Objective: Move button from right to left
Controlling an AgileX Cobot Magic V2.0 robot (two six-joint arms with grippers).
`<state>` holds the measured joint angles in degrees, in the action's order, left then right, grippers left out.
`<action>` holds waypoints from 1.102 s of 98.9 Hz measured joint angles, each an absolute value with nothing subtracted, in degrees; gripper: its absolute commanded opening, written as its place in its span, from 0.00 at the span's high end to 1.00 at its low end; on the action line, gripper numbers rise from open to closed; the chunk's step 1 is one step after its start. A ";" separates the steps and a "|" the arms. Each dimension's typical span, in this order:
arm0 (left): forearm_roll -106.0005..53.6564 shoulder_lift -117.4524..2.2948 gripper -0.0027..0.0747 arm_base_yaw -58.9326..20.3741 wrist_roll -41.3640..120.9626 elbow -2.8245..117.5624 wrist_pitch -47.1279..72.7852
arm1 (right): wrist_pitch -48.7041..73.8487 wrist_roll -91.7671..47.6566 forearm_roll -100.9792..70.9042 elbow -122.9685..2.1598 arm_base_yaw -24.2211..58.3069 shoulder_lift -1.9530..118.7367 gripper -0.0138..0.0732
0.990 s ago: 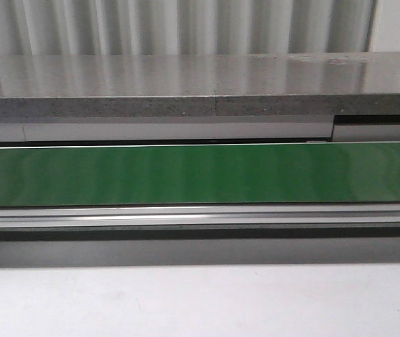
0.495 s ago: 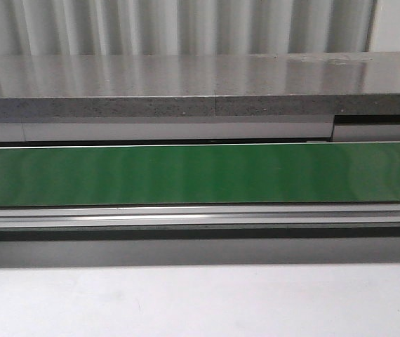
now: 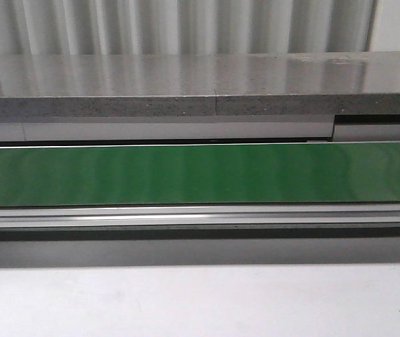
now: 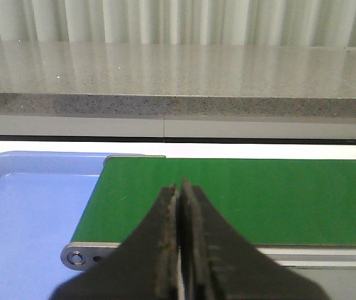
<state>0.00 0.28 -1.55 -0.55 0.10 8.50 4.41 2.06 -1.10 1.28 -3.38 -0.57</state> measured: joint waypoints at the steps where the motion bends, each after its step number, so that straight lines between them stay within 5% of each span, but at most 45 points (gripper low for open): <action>1: 0.00 0.28 0.99 -1.55 -0.55 0.10 8.50 | 4.55 2.06 -1.10 1.11 -3.38 -0.57 0.92; 32: 0.00 0.28 0.99 -1.55 -0.55 0.10 8.50 | 18.88 2.06 -1.10 -12.66 -3.38 2.13 0.92; 85: 0.00 0.28 0.99 -1.55 -0.55 0.10 8.50 | 41.66 2.06 -1.10 -35.12 -3.38 29.77 0.90; 97: 0.00 0.28 0.99 -1.55 -0.55 0.10 8.50 | 45.33 2.06 -1.10 -38.88 -3.38 35.82 0.71; 109: 0.00 0.28 0.99 -1.55 -0.55 0.10 8.50 | 47.13 2.06 -1.10 -42.05 -3.38 41.09 0.36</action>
<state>0.00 0.28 -1.55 -0.55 0.10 8.50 47.13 2.06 -1.10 -42.05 -3.38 41.09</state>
